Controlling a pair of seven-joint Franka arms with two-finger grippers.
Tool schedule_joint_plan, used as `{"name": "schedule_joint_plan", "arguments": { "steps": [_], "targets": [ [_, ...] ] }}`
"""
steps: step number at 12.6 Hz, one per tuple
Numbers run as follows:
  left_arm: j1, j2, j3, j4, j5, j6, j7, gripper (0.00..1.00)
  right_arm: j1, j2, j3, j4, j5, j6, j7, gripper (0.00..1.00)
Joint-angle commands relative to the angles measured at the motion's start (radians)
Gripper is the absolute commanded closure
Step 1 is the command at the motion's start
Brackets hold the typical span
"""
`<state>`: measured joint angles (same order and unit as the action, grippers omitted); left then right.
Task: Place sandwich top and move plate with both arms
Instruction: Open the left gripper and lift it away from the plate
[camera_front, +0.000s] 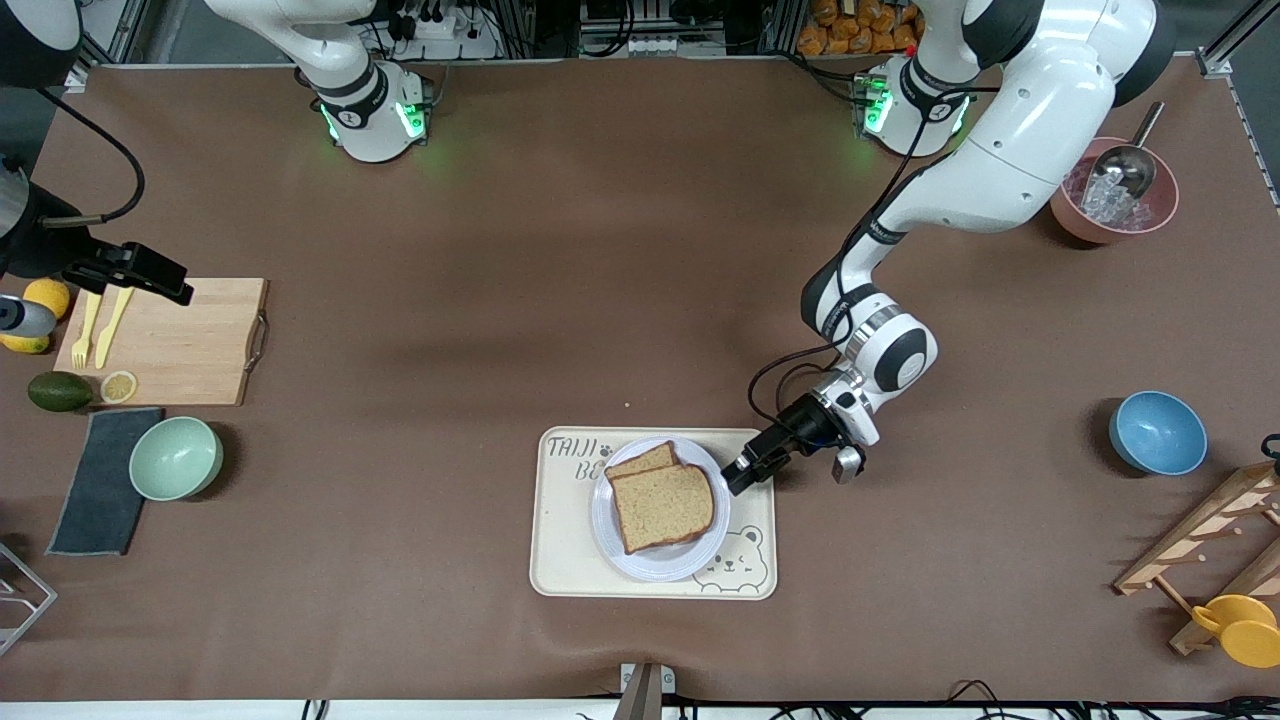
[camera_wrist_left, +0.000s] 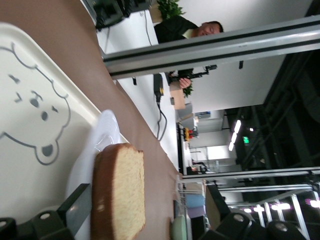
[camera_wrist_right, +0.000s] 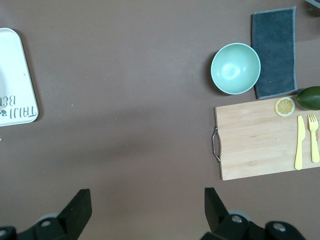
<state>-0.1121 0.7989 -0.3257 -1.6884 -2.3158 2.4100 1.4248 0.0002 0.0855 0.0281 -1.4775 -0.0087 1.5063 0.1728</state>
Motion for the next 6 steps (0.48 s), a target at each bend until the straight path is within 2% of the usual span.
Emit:
{"name": "schedule_joint_plan", "arguments": {
  "steps": [1,3,6],
  "targets": [
    [0.008,-0.075,-0.009,-0.025,-0.036,0.109,0.011,0.00,-0.017,-0.021,0.003,-0.020,-0.008,-0.003,0.004,0.00],
    [0.008,-0.098,-0.003,-0.019,-0.024,0.194,0.010,0.00,-0.020,-0.020,0.003,-0.020,-0.008,-0.009,-0.003,0.00],
    [0.005,-0.130,0.000,0.013,-0.016,0.398,0.014,0.00,-0.020,-0.017,0.003,-0.021,-0.008,-0.012,-0.001,0.00]
  ]
}}
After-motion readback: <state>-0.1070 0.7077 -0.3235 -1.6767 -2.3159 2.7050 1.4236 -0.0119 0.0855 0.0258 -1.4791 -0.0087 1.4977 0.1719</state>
